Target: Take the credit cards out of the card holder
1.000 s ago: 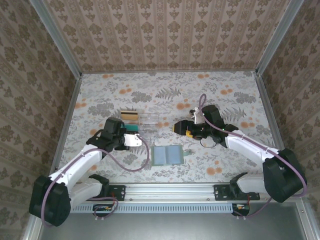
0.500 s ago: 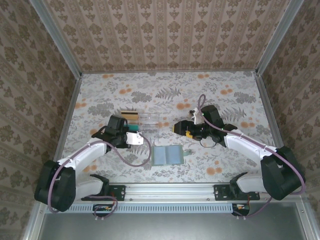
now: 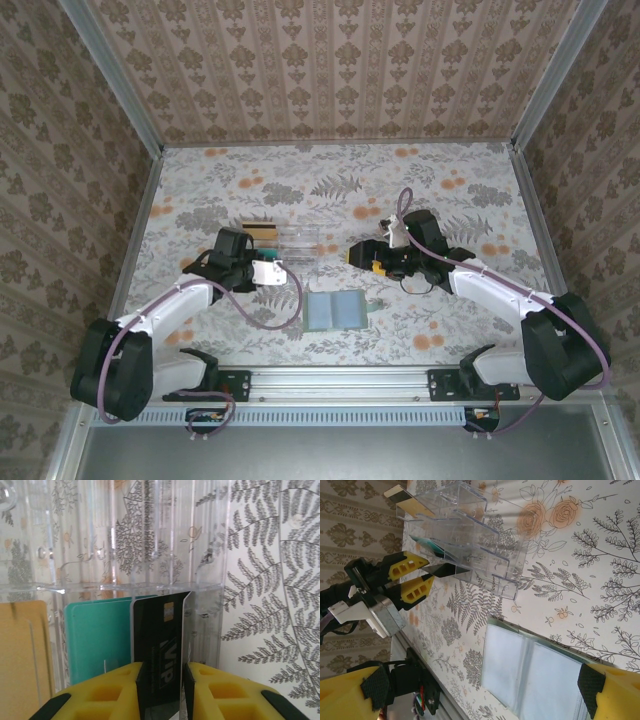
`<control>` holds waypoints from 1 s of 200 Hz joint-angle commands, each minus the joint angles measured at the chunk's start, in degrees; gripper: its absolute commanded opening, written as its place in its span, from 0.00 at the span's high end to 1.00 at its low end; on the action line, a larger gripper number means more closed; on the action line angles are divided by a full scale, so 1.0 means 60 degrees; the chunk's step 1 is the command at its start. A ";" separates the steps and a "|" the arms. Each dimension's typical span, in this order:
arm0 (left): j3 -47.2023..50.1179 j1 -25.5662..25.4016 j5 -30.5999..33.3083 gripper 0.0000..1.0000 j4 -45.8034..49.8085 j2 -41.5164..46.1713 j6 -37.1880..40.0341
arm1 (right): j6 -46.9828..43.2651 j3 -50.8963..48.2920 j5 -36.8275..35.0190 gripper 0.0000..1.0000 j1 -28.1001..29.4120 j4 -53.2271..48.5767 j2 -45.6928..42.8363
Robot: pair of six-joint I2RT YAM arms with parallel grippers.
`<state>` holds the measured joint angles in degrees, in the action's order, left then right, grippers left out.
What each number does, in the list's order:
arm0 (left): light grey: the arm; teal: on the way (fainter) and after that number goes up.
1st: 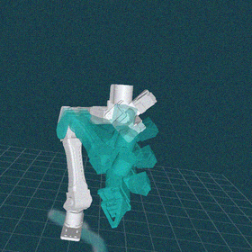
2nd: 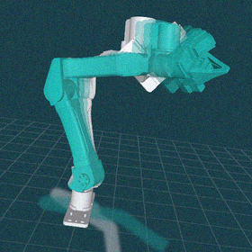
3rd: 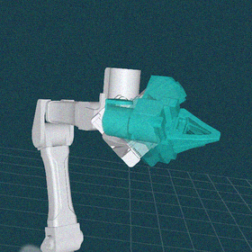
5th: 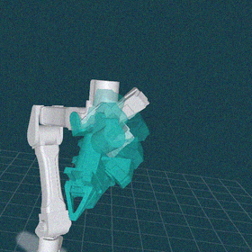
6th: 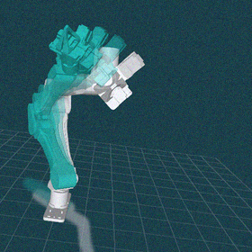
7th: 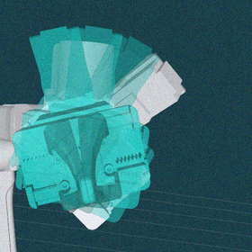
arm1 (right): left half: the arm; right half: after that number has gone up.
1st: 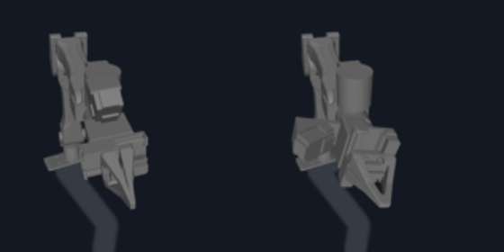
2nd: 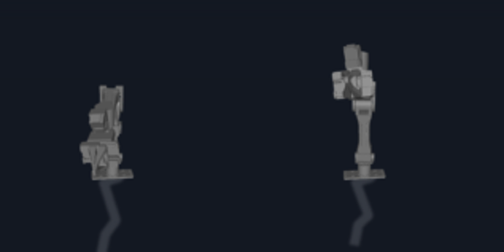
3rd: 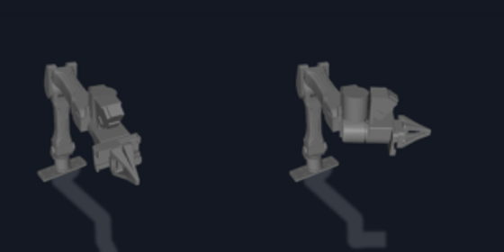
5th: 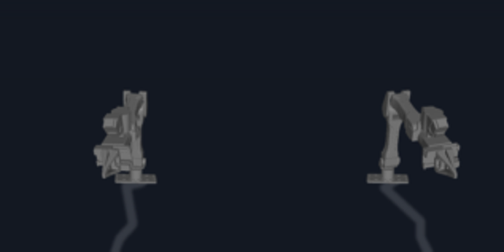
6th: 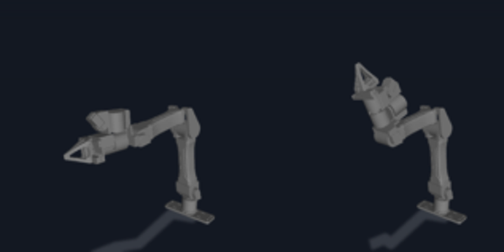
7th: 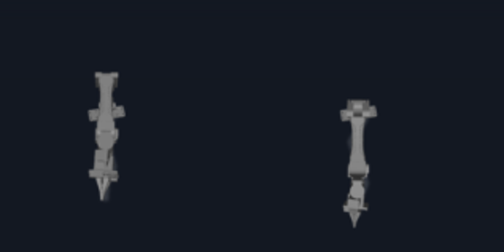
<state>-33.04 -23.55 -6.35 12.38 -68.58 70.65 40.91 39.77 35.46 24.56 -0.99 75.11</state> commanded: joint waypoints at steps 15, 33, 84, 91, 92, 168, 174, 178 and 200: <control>-0.0280 0.0117 -0.0005 0.71 -0.0429 0.0033 -0.0511 | 0.0197 -0.0139 0.0259 0.00 -0.0055 0.0290 -0.0003; -0.0288 0.0131 0.0065 0.70 -0.0470 0.0033 -0.0574 | 0.0228 -0.0181 0.0278 0.00 -0.0064 0.0323 -0.0023; -0.0280 0.0164 0.0302 0.64 -0.0491 -0.0011 -0.0667 | 0.0287 -0.0307 0.0261 0.00 -0.0056 0.0362 -0.0173; -0.0280 0.0179 0.0309 0.64 -0.0507 -0.0011 -0.0671 | 0.0278 -0.0314 0.0264 0.00 -0.0063 0.0356 -0.0204; -0.0280 0.0177 0.0310 0.64 -0.0502 -0.0011 -0.0671 | 0.0282 -0.0322 0.0268 0.00 -0.0057 0.0364 -0.0209; -0.0470 0.0190 0.0688 0.64 -0.0842 -0.0230 -0.1244 | 0.0435 -0.0604 0.0182 0.00 -0.0060 0.0467 -0.0572; -0.0480 0.0190 0.0679 0.64 -0.0803 -0.0223 -0.1230 | 0.0439 -0.0614 0.0169 0.00 -0.0059 0.0459 -0.0631; -0.0471 0.0190 0.0696 0.64 -0.0800 -0.0230 -0.1241 | 0.0438 -0.0630 0.0171 0.00 -0.0062 0.0446 -0.0649; -0.0513 0.0190 0.0785 0.63 -0.0835 -0.0176 -0.1426 | 0.0448 -0.0706 0.0149 0.00 -0.0055 0.0402 -0.0761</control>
<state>-34.17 -22.76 -2.28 7.88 -69.49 64.27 42.96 36.49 35.68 24.51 0.75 72.29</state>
